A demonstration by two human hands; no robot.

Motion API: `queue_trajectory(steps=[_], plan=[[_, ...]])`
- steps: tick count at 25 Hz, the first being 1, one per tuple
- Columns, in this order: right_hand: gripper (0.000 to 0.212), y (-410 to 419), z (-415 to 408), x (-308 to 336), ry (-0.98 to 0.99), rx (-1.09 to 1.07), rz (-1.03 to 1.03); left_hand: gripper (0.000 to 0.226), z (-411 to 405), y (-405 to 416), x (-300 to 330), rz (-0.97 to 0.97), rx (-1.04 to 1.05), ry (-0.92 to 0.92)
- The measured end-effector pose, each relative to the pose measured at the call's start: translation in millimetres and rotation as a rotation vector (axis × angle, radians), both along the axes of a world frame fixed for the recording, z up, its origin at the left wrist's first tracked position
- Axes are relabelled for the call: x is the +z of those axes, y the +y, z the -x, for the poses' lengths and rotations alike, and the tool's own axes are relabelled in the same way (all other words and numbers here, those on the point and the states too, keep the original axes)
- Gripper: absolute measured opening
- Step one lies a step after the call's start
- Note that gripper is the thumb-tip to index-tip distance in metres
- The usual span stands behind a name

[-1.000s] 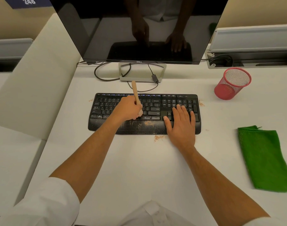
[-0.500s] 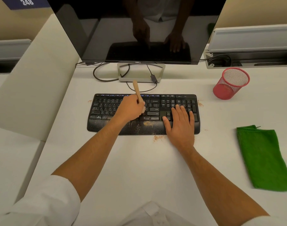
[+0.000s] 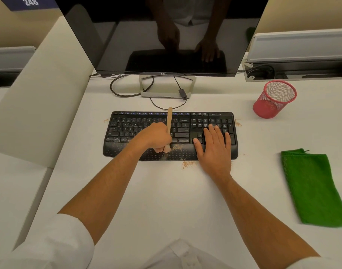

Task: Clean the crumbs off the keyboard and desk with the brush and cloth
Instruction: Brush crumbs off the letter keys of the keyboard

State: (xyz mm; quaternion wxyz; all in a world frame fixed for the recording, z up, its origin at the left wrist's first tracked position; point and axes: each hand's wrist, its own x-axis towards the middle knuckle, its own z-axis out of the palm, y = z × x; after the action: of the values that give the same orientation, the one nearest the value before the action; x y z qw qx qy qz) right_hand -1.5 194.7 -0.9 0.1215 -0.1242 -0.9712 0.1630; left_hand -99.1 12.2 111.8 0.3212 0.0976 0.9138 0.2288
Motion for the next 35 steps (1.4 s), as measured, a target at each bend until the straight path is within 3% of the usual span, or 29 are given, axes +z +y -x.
queue_trajectory(steps=[6, 10, 13, 16, 20, 22, 27, 28, 32, 35], plan=[[0.059, -0.1, -0.3, 0.6, 0.004, -0.002, 0.004, 0.021, -3.3, -0.2, -10.3, -0.321, 0.265, 0.265], [0.059, -0.7, -0.2, -0.1, 0.004, -0.001, 0.006, 0.028, -11.0, 7.2, -18.9, -0.222, 0.226, 0.384], [0.059, -0.2, -0.4, -1.0, 0.015, -0.004, 0.003, 0.025, -9.3, 8.0, -16.0, -0.134, 0.136, 0.288], [0.059, -0.3, 0.2, -1.1, 0.017, 0.001, 0.001, 0.019, 0.9, -1.6, -8.0, -0.167, 0.191, 0.138], [0.058, 0.2, -0.7, -0.8, 0.016, -0.003, 0.006, 0.023, 2.6, -16.8, -16.1, -0.244, 0.340, 0.347], [0.058, -0.6, -0.3, -0.7, 0.015, -0.001, 0.007, 0.023, -2.8, -19.3, -22.2, -0.221, 0.323, 0.344], [0.059, -0.1, -1.0, -0.2, 0.012, -0.002, 0.000, 0.016, 4.3, -19.0, -5.5, -0.179, 0.196, 0.004], [0.059, -0.3, -1.0, 0.2, 0.010, 0.001, 0.003, 0.015, 6.2, -20.2, -3.9, -0.209, 0.222, 0.006], [0.060, -0.5, -0.6, -0.3, 0.017, -0.008, -0.001, 0.021, 5.2, -27.2, -15.4, -0.264, 0.353, 0.291], [0.061, -0.7, -0.2, -1.0, 0.018, -0.003, -0.006, 0.022, 1.3, -31.7, -20.7, -0.228, 0.337, 0.290]])
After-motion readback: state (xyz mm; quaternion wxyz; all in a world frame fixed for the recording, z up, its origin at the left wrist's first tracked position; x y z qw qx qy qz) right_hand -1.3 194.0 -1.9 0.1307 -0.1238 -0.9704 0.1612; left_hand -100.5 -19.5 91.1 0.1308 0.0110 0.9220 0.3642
